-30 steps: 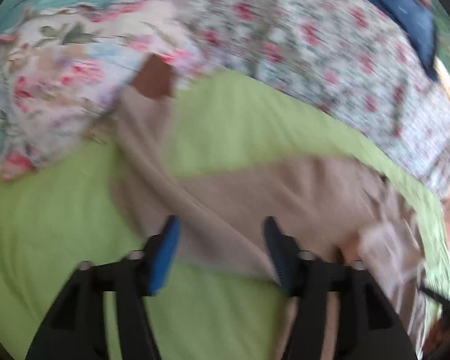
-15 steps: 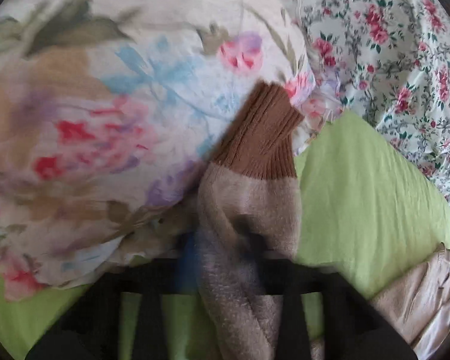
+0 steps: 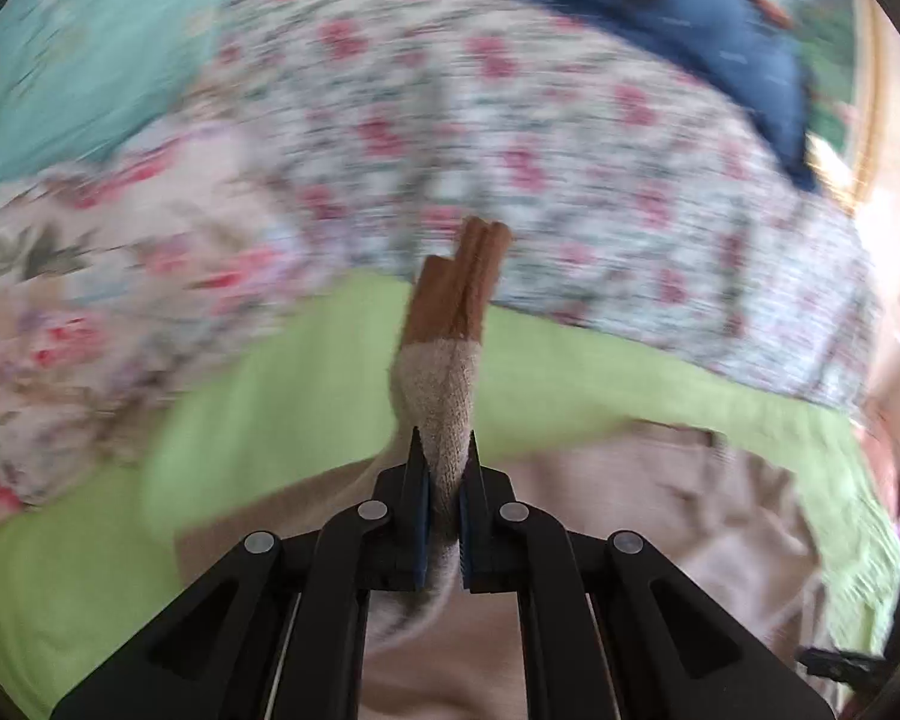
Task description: Fold small clothes
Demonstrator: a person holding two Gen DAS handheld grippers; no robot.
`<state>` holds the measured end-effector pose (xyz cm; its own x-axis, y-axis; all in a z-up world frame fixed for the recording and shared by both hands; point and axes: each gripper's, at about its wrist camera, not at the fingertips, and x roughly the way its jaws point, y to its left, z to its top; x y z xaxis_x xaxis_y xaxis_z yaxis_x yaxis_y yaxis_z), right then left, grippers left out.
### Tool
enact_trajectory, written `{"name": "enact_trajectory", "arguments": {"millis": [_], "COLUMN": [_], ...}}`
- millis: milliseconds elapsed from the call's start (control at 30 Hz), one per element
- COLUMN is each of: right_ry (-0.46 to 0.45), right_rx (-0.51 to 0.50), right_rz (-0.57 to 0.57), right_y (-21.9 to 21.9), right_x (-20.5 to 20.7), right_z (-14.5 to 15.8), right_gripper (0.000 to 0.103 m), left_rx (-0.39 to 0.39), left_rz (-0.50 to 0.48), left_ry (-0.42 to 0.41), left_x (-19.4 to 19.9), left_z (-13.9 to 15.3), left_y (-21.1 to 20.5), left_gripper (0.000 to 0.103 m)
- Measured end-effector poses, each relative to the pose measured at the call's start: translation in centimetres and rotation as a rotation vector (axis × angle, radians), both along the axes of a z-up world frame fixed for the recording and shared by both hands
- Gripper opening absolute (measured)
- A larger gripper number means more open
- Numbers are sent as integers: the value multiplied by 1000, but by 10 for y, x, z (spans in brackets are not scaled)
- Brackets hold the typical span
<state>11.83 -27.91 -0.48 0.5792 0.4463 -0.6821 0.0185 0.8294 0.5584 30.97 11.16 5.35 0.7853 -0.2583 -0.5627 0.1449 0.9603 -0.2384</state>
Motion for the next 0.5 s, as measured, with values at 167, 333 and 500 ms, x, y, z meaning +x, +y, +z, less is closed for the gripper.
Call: {"name": "enact_trajectory", "arguments": {"millis": [167, 333, 500], "right_ry": [-3, -9, -6], "right_rx": [11, 22, 29], "right_rz": [-48, -94, -108], "right_y": [-17, -34, -42], "right_x": [-13, -20, -19], "right_z": [0, -1, -4], "right_gripper": [43, 43, 43], "left_rx": [-15, 29, 51], "left_rz": [-195, -345, -400], "left_ry": [-30, -4, 48], "left_x": [-29, -43, -43], "left_z": [7, -17, -57], "left_y": [-90, -183, -238], "left_gripper": [6, 6, 6]}}
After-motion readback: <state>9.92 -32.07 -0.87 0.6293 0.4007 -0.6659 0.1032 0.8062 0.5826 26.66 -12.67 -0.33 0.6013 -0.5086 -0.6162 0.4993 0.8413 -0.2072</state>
